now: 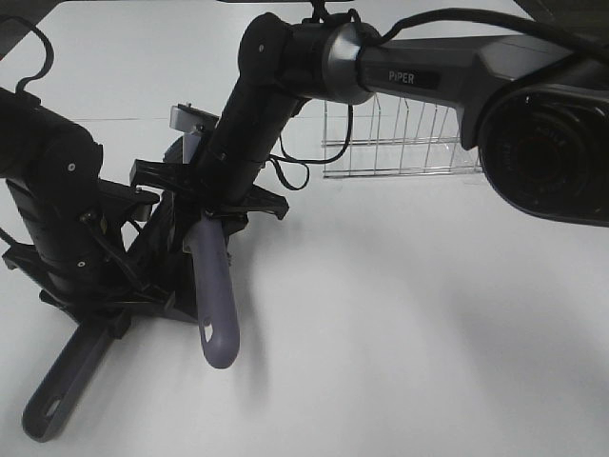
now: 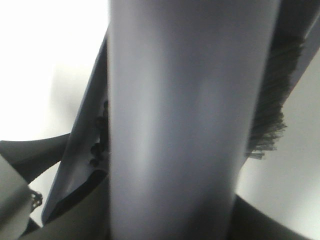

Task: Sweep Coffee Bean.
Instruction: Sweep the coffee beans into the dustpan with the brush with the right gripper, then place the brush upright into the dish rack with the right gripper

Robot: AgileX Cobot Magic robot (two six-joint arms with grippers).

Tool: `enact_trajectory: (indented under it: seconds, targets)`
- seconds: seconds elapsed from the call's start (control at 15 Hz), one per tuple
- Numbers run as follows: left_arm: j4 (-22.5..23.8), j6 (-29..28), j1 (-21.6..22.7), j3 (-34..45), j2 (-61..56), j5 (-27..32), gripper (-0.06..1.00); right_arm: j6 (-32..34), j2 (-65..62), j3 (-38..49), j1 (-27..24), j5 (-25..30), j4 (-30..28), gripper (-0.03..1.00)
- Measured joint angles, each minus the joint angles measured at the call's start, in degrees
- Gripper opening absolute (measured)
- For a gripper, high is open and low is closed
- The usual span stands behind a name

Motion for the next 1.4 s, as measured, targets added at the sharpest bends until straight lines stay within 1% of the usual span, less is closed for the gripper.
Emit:
enact_trajectory:
  seconds: [0.33, 0.6, 0.67, 0.8, 0.93, 1.0, 1.27, 1.4]
  targets:
    - [-0.1, 0.1, 0.0, 0.0, 0.0, -0.1, 0.35, -1.1, -2.1, 0.0, -2.6, 0.2, 0.9, 0.29]
    - [-0.2, 0.1, 0.0, 0.0, 0.0, -0.1, 0.35, -3.0, -3.2, -0.1, -4.1, 4.6, -0.5, 0.29]
    - [-0.2, 0.1, 0.0, 0.0, 0.0, -0.1, 0.35, -3.1, -3.8, -0.6, -4.1, 6.1, -2.9, 0.29]
    - [-0.3, 0.2, 0.0, 0.0, 0.0, -0.1, 0.35, -2.5, -5.7, -1.1, -4.1, 7.8, -11.3, 0.29]
    - [-0.5, 0.2, 0.0, 0.0, 0.0, -0.1, 0.35, -2.2, -6.8, -1.3, -4.2, 8.0, -19.1, 0.29]
    - [-0.6, 0.3, 0.0, 0.0, 0.0, -0.1, 0.35, -2.0, -7.7, -1.3, -4.2, 8.0, -24.1, 0.29]
    - [-1.0, 0.4, 0.0, 0.0, 0.0, -0.1, 0.35, -1.5, -11.0, -1.3, -4.2, 8.1, -31.6, 0.29]
    - [-1.1, 0.4, 0.0, 0.0, 0.0, -0.1, 0.35, -0.9, -12.4, -1.3, -4.2, 8.1, -33.1, 0.29]
